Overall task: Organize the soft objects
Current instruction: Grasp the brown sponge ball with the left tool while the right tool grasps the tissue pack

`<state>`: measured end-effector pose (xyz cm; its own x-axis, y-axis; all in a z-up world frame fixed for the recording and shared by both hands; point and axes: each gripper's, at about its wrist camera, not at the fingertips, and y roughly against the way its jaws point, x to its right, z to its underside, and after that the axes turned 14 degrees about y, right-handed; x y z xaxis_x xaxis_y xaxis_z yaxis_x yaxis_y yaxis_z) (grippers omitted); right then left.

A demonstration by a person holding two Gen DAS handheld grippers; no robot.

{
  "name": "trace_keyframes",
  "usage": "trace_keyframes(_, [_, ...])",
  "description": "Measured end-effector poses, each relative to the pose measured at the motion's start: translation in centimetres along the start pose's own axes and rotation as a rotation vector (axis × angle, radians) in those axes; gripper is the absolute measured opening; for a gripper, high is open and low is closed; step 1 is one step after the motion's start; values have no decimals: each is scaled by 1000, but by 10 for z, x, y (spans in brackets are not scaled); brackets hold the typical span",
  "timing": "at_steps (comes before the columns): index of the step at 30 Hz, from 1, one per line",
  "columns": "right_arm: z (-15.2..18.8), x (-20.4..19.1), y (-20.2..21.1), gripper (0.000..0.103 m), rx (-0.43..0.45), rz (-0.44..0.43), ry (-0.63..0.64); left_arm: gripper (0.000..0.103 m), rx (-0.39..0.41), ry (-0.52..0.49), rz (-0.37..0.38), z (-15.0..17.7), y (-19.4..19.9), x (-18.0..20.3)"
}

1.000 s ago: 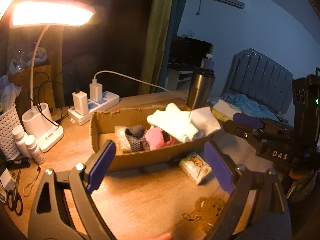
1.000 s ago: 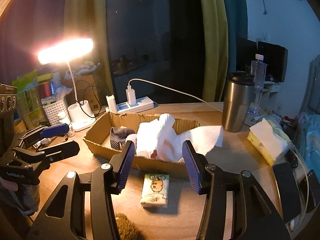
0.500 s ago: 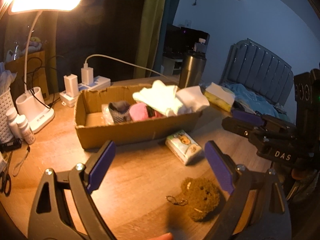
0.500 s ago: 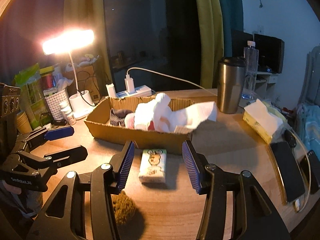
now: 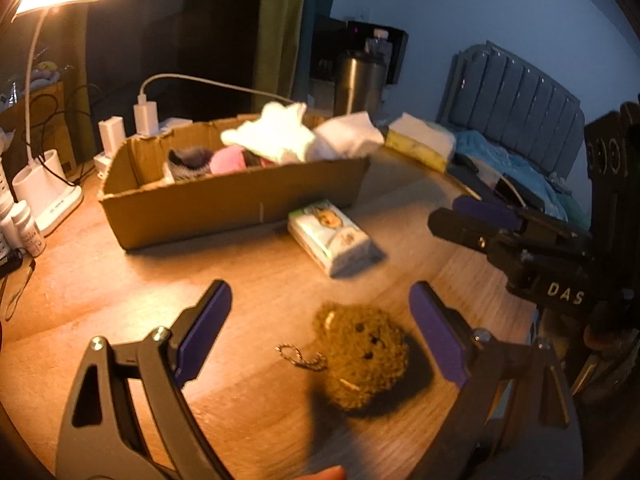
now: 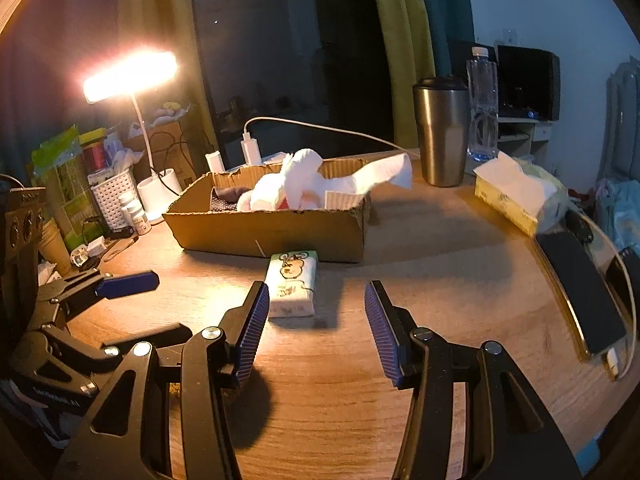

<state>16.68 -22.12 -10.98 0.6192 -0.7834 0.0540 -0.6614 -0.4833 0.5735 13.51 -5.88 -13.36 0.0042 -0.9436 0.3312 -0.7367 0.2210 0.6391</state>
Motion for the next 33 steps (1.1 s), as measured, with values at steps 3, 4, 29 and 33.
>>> trace_keyframes(3, [6, 7, 0, 53, 6, 1, -20, 91, -29, -23, -13, 6, -6, 7])
trace_keyframes(4, [7, 8, 0, 53, 6, 1, -27, 91, -38, -29, -17, 7, -9, 9])
trace_keyframes(29, [8, 12, -32, 53, -64, -26, -36, 49, -128, -85, -71, 11, -36, 5])
trace_keyframes(33, [0, 2, -46, 53, -104, -34, -7, 49, -103, -48, -67, 3, -27, -10])
